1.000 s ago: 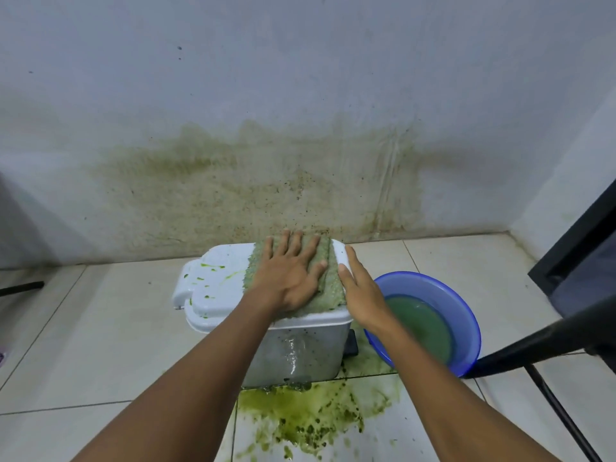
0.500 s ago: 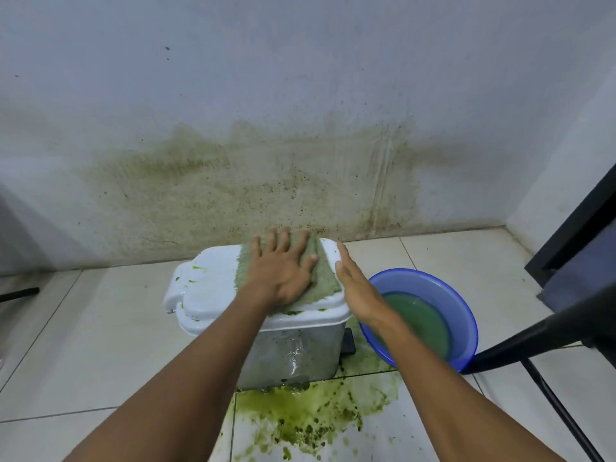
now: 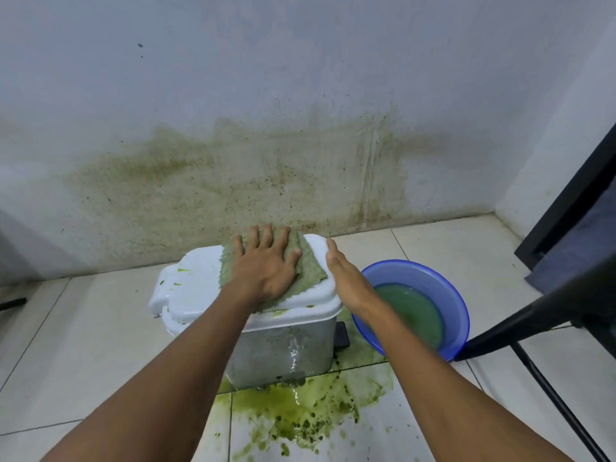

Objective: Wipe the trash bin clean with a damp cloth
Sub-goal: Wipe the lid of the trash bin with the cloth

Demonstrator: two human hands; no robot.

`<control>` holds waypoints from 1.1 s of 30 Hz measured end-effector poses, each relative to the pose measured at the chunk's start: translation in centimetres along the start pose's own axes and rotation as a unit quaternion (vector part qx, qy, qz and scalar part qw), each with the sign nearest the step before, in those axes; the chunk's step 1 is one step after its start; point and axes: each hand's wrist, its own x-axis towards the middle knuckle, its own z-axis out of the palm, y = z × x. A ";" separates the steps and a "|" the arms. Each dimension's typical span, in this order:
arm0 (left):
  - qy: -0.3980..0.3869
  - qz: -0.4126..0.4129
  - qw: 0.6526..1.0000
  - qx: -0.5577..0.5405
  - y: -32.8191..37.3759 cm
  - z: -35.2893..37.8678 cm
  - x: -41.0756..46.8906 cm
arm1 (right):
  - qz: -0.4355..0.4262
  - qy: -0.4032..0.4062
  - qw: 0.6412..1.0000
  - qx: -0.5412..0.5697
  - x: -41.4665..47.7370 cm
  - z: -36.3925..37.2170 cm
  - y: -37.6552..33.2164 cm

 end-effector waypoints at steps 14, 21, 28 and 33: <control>0.005 -0.013 1.000 0.011 -3.8 -0.5 -2.7 | -0.039 0.011 0.999 -0.008 -0.8 -0.6 -0.6; 0.003 0.089 0.996 0.015 5.6 1.0 -0.5 | -0.060 0.059 0.996 -0.005 -0.7 -1.2 -1.3; 0.012 0.100 0.995 0.001 0.8 0.8 -2.6 | -0.136 0.023 0.968 -0.208 -1.1 -0.8 -0.9; 0.014 0.068 0.998 0.000 1.7 0.5 -1.2 | -0.091 0.064 0.972 -0.208 -1.8 -1.7 0.6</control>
